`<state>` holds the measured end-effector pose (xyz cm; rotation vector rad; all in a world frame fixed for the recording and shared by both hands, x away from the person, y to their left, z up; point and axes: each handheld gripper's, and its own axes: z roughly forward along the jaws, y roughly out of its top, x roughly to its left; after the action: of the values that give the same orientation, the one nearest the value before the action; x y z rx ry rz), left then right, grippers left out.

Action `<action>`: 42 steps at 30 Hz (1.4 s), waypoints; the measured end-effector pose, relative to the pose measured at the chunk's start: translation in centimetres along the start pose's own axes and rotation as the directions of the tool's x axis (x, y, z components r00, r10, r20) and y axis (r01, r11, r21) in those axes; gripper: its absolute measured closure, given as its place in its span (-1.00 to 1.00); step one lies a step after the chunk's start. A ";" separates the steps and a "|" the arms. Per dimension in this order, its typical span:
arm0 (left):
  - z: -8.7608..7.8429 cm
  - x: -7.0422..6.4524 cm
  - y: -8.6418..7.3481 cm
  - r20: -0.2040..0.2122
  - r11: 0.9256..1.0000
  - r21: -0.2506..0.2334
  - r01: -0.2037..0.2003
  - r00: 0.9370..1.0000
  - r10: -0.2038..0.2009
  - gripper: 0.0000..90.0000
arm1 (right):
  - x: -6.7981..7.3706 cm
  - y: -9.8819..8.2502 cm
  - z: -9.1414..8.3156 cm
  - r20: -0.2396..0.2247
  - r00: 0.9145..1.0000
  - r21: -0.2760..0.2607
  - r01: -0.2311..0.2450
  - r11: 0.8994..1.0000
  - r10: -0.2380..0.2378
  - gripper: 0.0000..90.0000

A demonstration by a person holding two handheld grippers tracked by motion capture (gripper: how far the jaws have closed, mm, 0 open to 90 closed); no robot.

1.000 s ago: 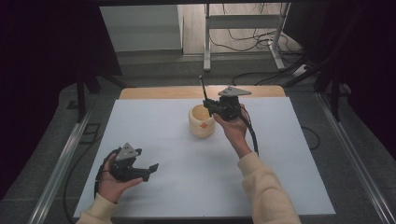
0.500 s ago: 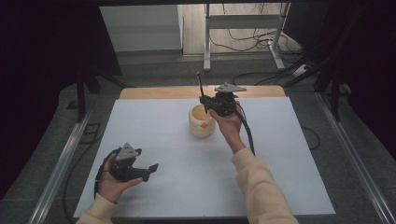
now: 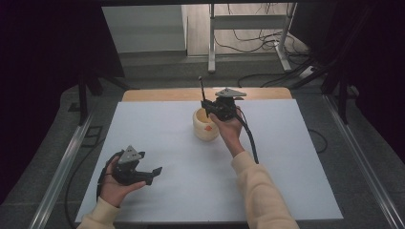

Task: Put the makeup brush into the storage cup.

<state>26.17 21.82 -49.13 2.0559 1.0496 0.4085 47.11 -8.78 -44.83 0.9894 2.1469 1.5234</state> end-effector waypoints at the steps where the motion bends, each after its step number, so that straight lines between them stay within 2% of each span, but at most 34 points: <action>1: 0.0 0.0 0.0 0.000 1.000 0.000 0.000 1.000 0.000 -0.73 | 0.0 -0.1 0.0 -0.001 1.000 -0.001 -0.001 1.000 0.001 0.84; 11: -0.1 0.1 0.0 -0.003 1.000 -0.003 0.002 1.000 -0.002 -0.73 | -0.2 -0.9 0.4 -0.006 1.000 0.008 -0.006 1.000 0.006 0.80; 12: -0.1 0.1 0.0 -0.003 1.000 -0.003 0.002 1.000 -0.002 -0.73 | -0.3 -1.0 0.5 -0.006 1.000 0.010 -0.004 1.000 0.004 0.72; 13: -0.1 0.1 0.0 -0.003 1.000 -0.002 0.002 1.000 -0.002 -0.73 | -0.3 -1.0 0.6 -0.011 1.000 0.010 0.003 1.000 -0.003 0.54; 15: -0.1 0.1 0.0 -0.003 1.000 0.000 0.001 1.000 -0.001 -0.73 | 0.0 -1.0 0.5 0.017 1.000 0.012 0.017 1.000 -0.018 0.02; 18: -0.1 0.1 0.0 -0.004 1.000 -0.002 0.001 1.000 -0.001 -0.73 | 0.3 -0.8 0.2 0.027 1.000 0.016 0.014 1.000 -0.015 -0.37; 19: -0.1 0.1 0.0 -0.003 1.000 -0.003 0.001 1.000 -0.001 -0.73 | 0.3 -0.8 0.1 0.031 0.999 0.023 0.021 1.000 -0.021 -0.42; 22: -0.2 0.1 0.1 -0.003 1.000 -0.006 0.003 1.000 -0.003 -0.73 | 0.4 -0.7 -0.3 0.011 1.000 0.036 0.026 0.999 -0.026 -0.53; 24: -0.2 0.1 0.1 -0.004 1.000 -0.007 0.002 1.000 -0.002 -0.73 | 0.4 -0.6 -0.5 -0.018 0.999 0.063 0.030 0.998 -0.029 -0.57; 31: -0.2 0.1 0.2 -0.002 1.000 -0.011 0.005 1.000 -0.005 -0.73 | 0.2 -0.6 -1.6 -0.024 0.998 0.095 0.057 0.994 -0.055 -0.69; 35: -0.1 0.1 0.3 0.002 1.000 -0.015 0.008 1.000 -0.008 -0.73 | 0.2 -0.7 -2.4 -0.048 0.997 0.112 0.059 0.992 -0.054 -0.77; 42: -0.2 0.5 0.4 0.007 0.999 -0.028 0.025 1.000 -0.025 -0.73 | 0.2 -0.5 -3.9 -0.049 0.997 0.109 0.072 0.991 -0.067 -0.80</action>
<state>26.54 22.16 -48.75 2.0165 1.0592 0.4013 44.35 -11.43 -43.80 0.9128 2.2946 1.4206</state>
